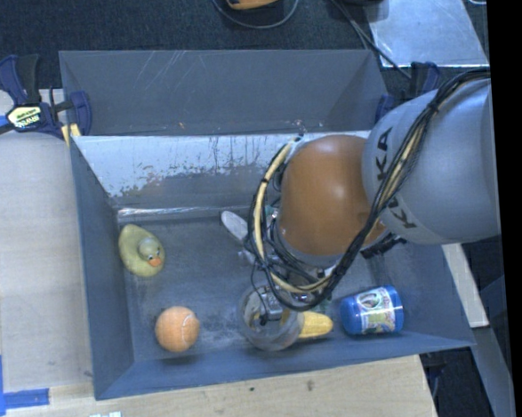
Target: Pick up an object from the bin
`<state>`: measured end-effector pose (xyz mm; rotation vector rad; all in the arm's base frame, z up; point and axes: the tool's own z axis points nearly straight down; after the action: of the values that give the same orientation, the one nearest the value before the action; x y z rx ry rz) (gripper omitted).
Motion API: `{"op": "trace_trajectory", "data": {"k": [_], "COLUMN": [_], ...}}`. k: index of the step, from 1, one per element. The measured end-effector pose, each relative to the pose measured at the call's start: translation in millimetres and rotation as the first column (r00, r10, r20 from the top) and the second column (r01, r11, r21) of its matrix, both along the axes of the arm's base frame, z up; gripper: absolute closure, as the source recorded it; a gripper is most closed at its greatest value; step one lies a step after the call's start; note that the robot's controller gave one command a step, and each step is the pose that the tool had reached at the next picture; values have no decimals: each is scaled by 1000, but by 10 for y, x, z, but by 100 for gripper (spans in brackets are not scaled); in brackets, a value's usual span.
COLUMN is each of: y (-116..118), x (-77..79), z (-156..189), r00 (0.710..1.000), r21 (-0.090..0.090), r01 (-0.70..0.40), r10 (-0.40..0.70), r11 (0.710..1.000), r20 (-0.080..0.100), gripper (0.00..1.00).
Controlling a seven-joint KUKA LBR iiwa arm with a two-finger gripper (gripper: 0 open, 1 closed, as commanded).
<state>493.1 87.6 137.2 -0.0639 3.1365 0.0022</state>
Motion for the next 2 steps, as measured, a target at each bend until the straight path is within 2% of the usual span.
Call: {"op": "trace_trajectory", "data": {"k": [1,2], "y": [-147,-451], "x": [10,321], "z": [-99,-534], "r00": [992,993], "r21": [-1,1], "r01": [-123,116], "r10": [123,-116], "r11": [992,993], "r20": [-1,5], "gripper": [0,100]}}
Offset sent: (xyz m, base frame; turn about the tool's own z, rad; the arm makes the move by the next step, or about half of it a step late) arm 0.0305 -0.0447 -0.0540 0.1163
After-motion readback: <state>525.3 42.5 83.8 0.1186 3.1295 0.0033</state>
